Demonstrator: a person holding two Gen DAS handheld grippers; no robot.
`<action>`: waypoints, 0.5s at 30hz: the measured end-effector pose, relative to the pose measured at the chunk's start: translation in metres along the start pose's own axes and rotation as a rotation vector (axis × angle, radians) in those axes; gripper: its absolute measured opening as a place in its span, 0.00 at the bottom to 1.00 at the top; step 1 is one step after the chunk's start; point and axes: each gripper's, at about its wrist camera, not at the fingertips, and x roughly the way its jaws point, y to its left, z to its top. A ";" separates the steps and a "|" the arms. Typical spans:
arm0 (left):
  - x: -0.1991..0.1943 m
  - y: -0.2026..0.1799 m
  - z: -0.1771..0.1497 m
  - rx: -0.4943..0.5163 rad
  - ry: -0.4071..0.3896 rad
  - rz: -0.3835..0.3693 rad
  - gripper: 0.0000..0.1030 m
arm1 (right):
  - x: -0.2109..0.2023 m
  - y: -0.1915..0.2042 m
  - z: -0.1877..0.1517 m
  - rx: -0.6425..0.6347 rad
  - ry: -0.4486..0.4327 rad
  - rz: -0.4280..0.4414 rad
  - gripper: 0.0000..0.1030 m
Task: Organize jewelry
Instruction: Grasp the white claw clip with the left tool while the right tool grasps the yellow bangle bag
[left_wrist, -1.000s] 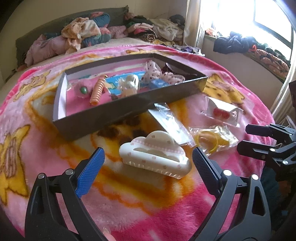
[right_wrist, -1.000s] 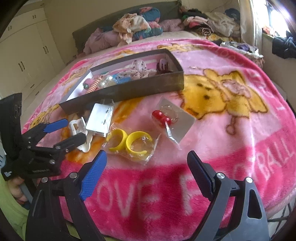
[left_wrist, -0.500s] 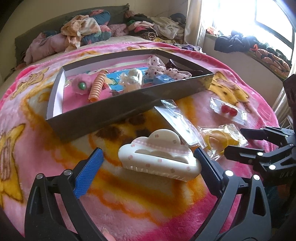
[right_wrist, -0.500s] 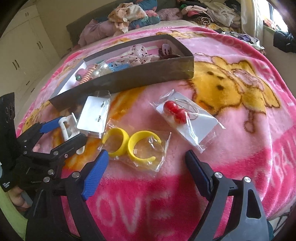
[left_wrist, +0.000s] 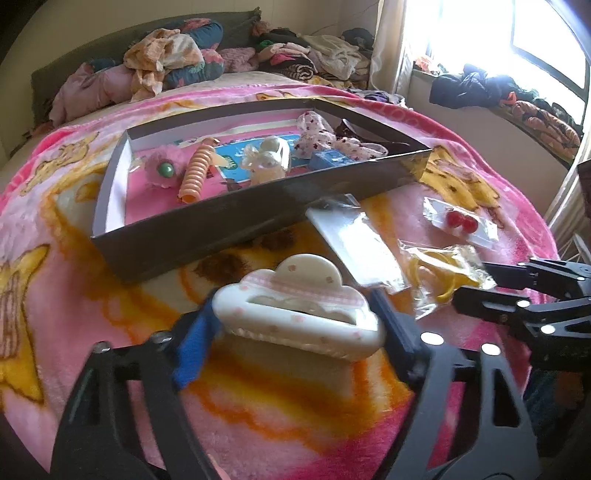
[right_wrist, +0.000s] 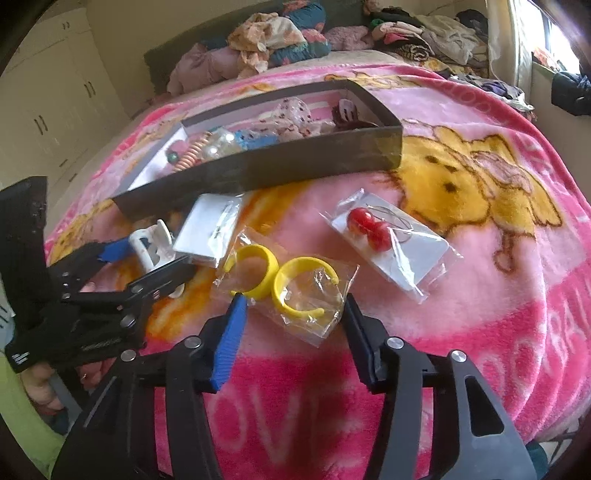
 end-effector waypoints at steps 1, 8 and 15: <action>0.000 0.000 0.000 0.003 0.001 -0.001 0.65 | -0.001 0.000 0.000 0.004 -0.002 0.013 0.31; -0.008 -0.002 -0.001 0.025 -0.016 0.002 0.65 | -0.009 -0.003 -0.001 0.018 -0.031 0.030 0.30; -0.023 0.000 0.003 0.005 -0.038 -0.013 0.65 | -0.028 -0.011 0.002 0.014 -0.084 -0.006 0.30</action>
